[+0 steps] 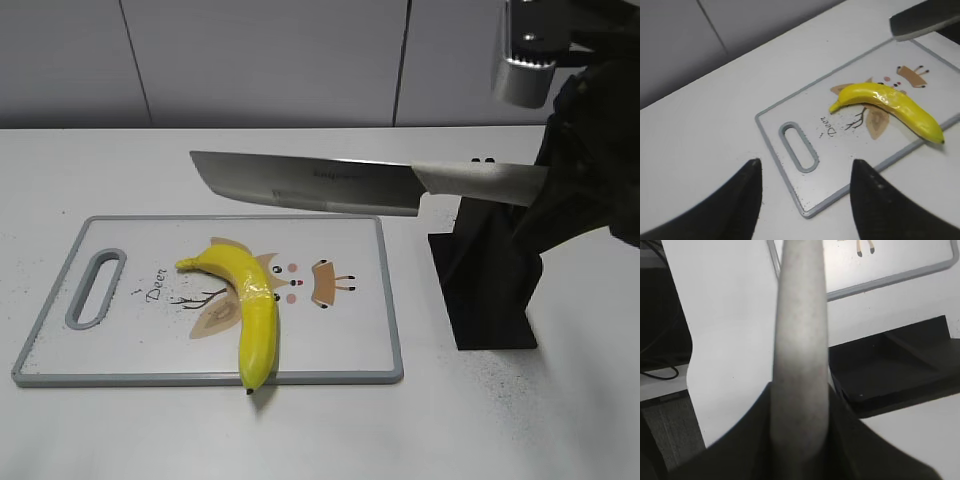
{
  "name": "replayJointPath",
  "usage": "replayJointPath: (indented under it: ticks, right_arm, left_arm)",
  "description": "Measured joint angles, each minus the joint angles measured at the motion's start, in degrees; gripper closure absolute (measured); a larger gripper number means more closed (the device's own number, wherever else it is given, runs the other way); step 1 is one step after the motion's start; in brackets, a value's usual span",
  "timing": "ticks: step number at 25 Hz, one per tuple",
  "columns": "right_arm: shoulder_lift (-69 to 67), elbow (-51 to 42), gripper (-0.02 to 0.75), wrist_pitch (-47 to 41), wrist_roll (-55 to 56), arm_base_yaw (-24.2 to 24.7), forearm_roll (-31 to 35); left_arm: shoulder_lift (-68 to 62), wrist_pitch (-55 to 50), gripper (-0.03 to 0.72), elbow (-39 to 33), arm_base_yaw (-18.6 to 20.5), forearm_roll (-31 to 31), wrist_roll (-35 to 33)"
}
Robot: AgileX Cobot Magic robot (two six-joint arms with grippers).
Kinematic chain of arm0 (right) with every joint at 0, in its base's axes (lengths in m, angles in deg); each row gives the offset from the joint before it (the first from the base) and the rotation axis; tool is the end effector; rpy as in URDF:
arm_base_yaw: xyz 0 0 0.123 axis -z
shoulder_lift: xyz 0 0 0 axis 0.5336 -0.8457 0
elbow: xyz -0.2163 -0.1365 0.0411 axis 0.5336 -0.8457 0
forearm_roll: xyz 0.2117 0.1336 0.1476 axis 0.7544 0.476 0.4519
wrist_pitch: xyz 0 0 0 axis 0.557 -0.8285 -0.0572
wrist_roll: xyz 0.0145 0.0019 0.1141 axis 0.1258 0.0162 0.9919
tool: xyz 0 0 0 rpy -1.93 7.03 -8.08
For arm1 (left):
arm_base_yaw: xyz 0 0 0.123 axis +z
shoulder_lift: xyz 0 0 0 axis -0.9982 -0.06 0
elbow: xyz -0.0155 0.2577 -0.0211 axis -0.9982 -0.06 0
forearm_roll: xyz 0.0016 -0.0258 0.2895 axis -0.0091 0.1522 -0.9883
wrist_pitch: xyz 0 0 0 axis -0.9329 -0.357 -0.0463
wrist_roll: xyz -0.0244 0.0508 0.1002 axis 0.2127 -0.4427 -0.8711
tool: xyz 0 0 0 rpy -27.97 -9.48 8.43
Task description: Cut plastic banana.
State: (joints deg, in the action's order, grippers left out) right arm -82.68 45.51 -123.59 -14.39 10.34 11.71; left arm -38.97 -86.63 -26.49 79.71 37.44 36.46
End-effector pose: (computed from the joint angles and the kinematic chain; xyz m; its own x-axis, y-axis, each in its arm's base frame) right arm 0.2889 0.1465 0.2398 -0.2572 -0.9078 -0.3313 -0.9591 0.2816 -0.0272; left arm 0.1503 -0.0475 0.3075 -0.3199 0.4668 -0.8245 0.5255 0.8115 0.2556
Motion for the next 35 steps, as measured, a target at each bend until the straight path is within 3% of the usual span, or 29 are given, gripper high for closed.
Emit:
replayJointPath:
  ticks: [7, 13, 23, 30, 33, 35]
  right_arm:
    - [-6.2, 2.7, 0.571, 0.8, -1.6, -3.2, -0.1]
    - [-11.2, 8.3, 0.571, -0.9, -4.9, -4.1, 0.2]
    - [-18.8, 16.6, 0.571, -2.3, -10.6, -4.1, 2.4]
    - [-19.9, 18.3, 0.571, -1.6, -11.8, -4.1, 4.2]
    - [-19.9, 18.4, 0.571, -1.3, -11.9, -4.1, 4.3]
    - [-20.3, 18.4, 0.571, -1.2, -11.9, -4.1, 4.4]
  left_arm:
    - [-20.3, -2.2, 0.157, 8.5, -12.3, 0.5, -9.3]
    - [-37.5, -7.6, 0.157, 19.2, -18.6, 0.5, -18.0]
    - [-59.8, -13.6, 0.157, 35.7, -19.7, -1.9, -21.4]
    - [-66.4, -13.2, 0.169, 38.2, -19.7, -4.5, -21.6]
    - [-67.0, -12.3, 0.244, 38.2, -19.7, -4.7, -21.6]
    - [-67.0, -11.4, 0.391, 38.3, -19.7, -4.7, -21.6]
